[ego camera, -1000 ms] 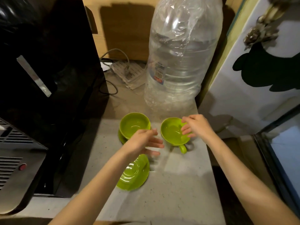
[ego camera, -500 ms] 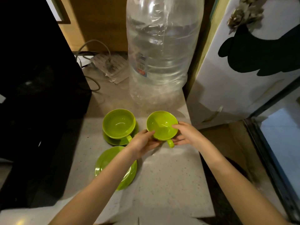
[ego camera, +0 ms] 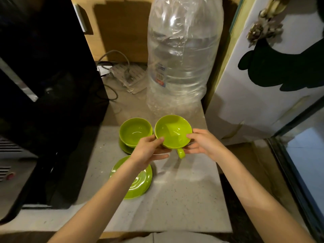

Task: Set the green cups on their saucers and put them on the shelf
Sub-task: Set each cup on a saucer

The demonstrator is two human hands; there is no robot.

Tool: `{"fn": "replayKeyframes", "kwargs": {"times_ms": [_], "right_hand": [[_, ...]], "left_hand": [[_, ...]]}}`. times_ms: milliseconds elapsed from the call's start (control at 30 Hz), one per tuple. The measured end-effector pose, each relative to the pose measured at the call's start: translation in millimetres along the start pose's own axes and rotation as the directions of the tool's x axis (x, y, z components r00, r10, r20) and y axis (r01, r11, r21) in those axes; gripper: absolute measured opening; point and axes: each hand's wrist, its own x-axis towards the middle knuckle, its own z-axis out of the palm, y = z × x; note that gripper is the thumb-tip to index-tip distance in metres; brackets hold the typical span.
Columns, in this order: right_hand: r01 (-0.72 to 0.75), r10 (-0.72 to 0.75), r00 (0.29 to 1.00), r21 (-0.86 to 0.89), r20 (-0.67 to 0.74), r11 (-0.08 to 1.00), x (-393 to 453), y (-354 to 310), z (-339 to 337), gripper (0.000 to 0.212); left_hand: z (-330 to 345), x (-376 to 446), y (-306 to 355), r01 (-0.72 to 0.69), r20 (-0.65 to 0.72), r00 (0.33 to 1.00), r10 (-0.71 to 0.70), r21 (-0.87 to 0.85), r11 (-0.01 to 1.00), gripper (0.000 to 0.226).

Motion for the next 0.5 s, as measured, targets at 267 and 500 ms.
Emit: {"fn": "replayKeyframes", "kwargs": {"times_ms": [267, 500], "right_hand": [[0.092, -0.08, 0.991, -0.116, 0.106, 0.989, -18, 3, 53, 0.032], [0.023, -0.011, 0.988, -0.079, 0.156, 0.997, -27, 33, 101, 0.022]], "left_hand": [[-39, -59, 0, -0.117, -0.188, 0.975, 0.116, 0.007, 0.993, 0.015], [-69, -100, -29, -0.098, -0.35, 0.934, 0.069, -0.066, 0.993, 0.011]]}}
